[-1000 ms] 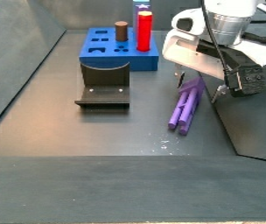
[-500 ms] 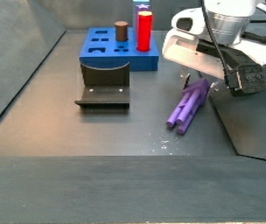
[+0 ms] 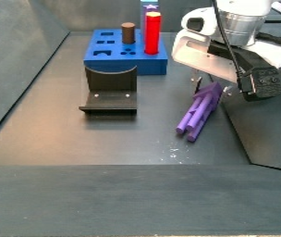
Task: Pick up the 3 prong object. Move up. Place the 3 prong object on the fixture. Regrasp the 3 prong object. Move to above the board. Insert the 3 prong object.
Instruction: Pick up the 3 prong object, then move up, then place the 3 prong object on the fixture.
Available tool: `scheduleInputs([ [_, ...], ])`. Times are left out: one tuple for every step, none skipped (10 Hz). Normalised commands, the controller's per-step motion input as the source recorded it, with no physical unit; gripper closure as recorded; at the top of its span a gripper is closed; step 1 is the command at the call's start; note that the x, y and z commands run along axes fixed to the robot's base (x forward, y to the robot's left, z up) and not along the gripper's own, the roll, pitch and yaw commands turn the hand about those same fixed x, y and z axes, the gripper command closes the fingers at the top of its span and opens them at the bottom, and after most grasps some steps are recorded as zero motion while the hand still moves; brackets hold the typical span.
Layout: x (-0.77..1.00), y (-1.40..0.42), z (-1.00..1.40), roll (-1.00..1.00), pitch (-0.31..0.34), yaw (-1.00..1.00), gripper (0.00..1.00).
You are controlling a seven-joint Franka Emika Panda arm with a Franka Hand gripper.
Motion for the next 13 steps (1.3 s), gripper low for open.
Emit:
scheduleInputs([
  [0.00, 0.00, 0.00, 0.00, 0.000, 0.00, 1.00],
  [0.00, 0.00, 0.00, 0.00, 0.000, 0.00, 1.00],
  [0.00, 0.00, 0.00, 0.00, 0.000, 0.00, 1.00],
  [0.00, 0.00, 0.83, 0.00, 0.000, 0.00, 1.00],
  [0.01, -0.03, 0.84, 0.00, -0.001, -0.05, 1.00],
  [-0.02, -0.03, 0.77, -0.02, 0.029, -0.05, 1.00],
  [-0.01, -0.02, 0.64, -0.04, 0.060, -0.03, 1.00],
  [0.00, -0.01, 0.53, -0.05, 0.064, -0.02, 1.00],
  [-0.01, -0.02, 0.37, -0.06, 0.046, 0.00, 1.00],
  [-0.02, -0.02, 0.28, -0.07, 0.036, 0.00, 1.00],
  [0.00, 0.00, 1.00, 0.00, 0.000, 0.00, 1.00],
  [0.01, 0.00, 1.00, -0.01, -0.010, 0.00, 1.00],
  [0.00, 0.00, 1.00, -0.03, 0.015, 0.01, 1.00],
])
